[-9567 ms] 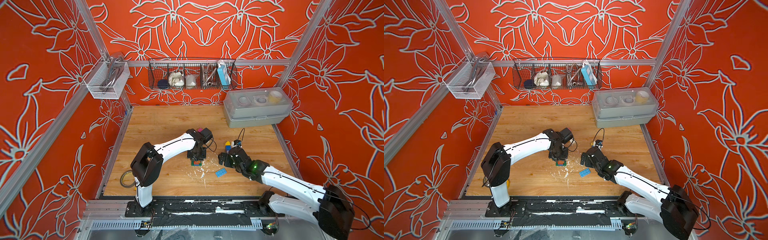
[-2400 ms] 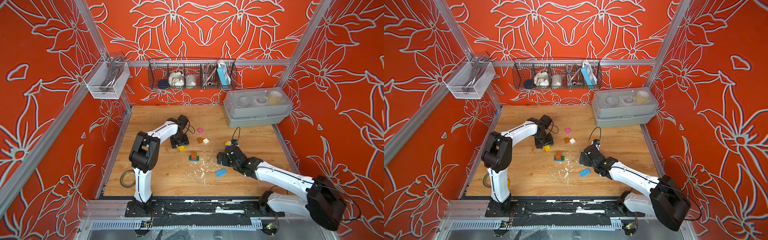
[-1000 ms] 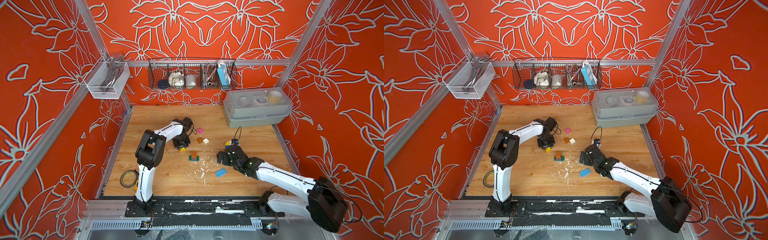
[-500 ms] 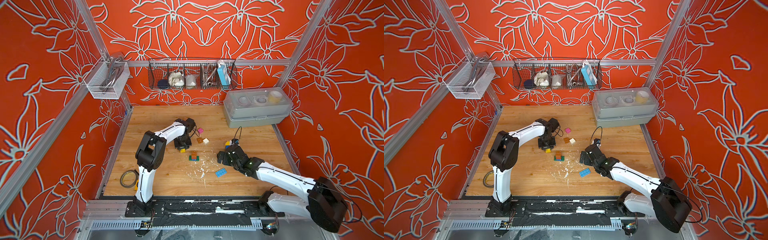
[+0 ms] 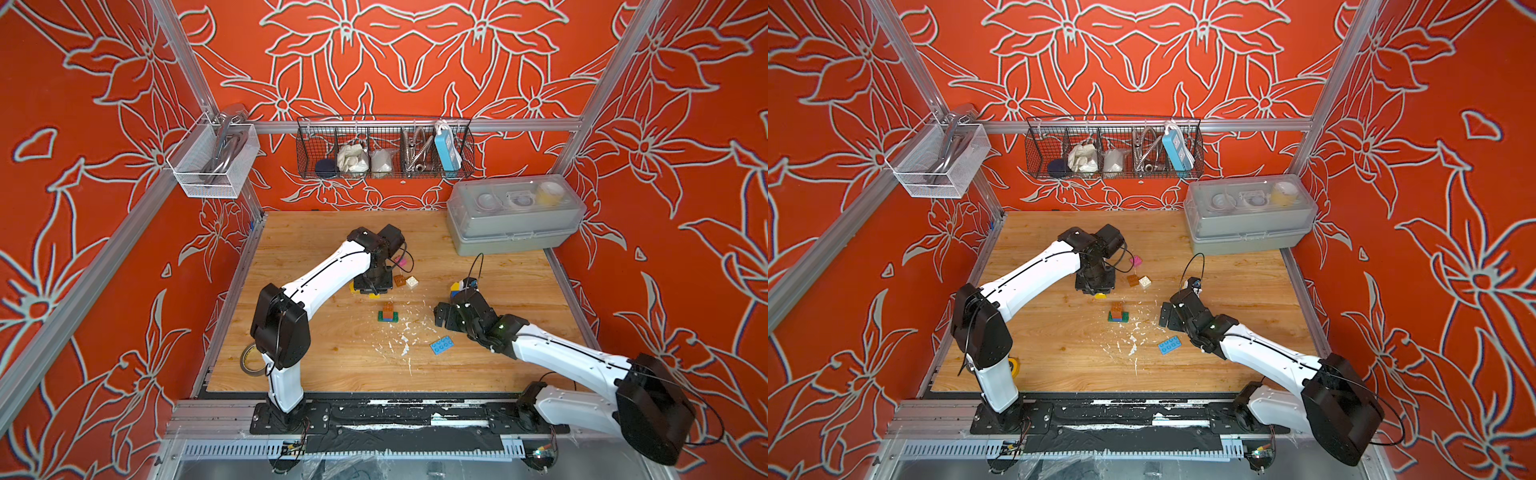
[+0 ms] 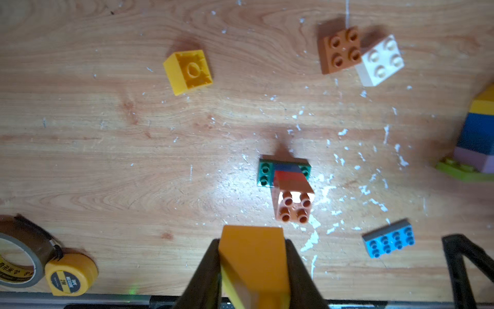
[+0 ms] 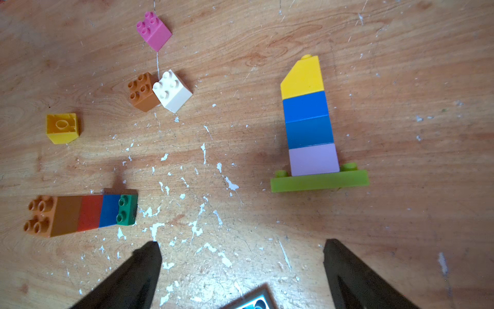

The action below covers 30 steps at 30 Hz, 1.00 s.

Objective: Assemble the number 1 with lego
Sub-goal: Assemble the lego brick with the lego brick.

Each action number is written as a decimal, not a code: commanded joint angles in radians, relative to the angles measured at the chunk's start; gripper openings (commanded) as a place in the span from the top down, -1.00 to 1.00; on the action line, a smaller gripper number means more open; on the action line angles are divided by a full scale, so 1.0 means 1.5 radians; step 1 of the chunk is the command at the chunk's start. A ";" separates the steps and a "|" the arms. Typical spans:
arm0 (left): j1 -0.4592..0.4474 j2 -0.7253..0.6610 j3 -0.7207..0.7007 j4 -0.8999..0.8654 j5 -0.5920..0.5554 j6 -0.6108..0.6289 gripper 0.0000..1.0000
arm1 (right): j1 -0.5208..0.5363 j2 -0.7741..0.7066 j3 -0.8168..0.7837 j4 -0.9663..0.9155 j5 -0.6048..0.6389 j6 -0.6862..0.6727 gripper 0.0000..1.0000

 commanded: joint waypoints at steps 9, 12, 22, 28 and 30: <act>-0.019 0.054 0.060 -0.054 0.057 0.055 0.68 | -0.005 -0.020 -0.013 -0.016 0.001 0.005 -1.00; -0.022 0.072 0.056 -0.045 0.057 0.059 0.69 | -0.005 -0.020 -0.014 -0.016 0.002 0.005 -1.00; -0.027 0.089 0.016 0.019 0.078 0.053 0.70 | -0.005 -0.024 -0.018 -0.010 0.005 0.005 -1.00; -0.028 0.095 -0.012 0.046 0.083 0.053 0.71 | -0.006 -0.022 -0.018 -0.008 0.006 0.004 -1.00; -0.028 0.094 -0.020 0.051 0.081 0.051 0.71 | -0.005 -0.021 -0.018 -0.007 0.005 0.004 -1.00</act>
